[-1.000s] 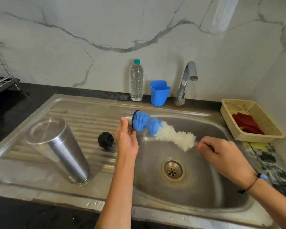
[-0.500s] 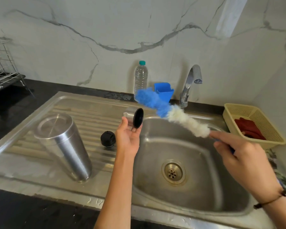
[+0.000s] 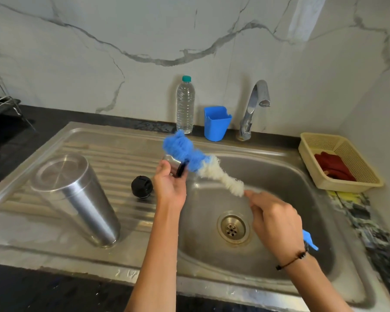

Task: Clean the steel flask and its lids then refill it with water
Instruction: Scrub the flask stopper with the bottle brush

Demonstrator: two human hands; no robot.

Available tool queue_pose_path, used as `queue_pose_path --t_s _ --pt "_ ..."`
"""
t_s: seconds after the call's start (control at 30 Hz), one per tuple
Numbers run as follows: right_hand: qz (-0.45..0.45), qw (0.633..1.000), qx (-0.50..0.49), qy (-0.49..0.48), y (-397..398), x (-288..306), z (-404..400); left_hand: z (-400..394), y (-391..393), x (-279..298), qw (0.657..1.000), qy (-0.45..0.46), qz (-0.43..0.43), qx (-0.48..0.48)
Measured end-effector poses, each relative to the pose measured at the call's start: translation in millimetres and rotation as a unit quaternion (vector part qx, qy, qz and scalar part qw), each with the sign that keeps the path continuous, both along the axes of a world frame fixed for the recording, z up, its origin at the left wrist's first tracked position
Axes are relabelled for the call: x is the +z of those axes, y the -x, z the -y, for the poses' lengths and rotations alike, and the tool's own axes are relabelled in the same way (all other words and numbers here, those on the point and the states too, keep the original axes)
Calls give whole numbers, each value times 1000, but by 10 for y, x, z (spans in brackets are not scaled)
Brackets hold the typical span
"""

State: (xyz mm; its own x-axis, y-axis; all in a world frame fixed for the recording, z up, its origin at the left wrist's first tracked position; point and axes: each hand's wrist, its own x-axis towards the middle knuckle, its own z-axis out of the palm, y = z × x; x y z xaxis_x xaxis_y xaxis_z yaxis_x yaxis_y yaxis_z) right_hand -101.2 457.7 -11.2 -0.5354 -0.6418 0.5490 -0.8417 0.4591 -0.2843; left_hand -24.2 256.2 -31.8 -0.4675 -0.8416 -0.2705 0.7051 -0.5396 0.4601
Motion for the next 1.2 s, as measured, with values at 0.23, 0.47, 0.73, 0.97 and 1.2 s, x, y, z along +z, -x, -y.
queue_pose_path --t_s 0.23,0.47,0.73,0.97,1.2 --pt "-15 999 35 34 96 -56 -120 -27 29 32 1000 -12 -9 -9" --pt "-8 999 36 38 125 -87 -164 -117 -29 104 1000 2 5 -21" --pt "-36 994 88 46 163 -68 -239 -105 -83 49 998 27 12 -59" --pt "-54 993 97 50 264 25 -237 -169 -83 61 997 15 -39 -66" --pt "-55 995 71 35 279 34 -265 -228 -88 82 994 45 -4 -98"
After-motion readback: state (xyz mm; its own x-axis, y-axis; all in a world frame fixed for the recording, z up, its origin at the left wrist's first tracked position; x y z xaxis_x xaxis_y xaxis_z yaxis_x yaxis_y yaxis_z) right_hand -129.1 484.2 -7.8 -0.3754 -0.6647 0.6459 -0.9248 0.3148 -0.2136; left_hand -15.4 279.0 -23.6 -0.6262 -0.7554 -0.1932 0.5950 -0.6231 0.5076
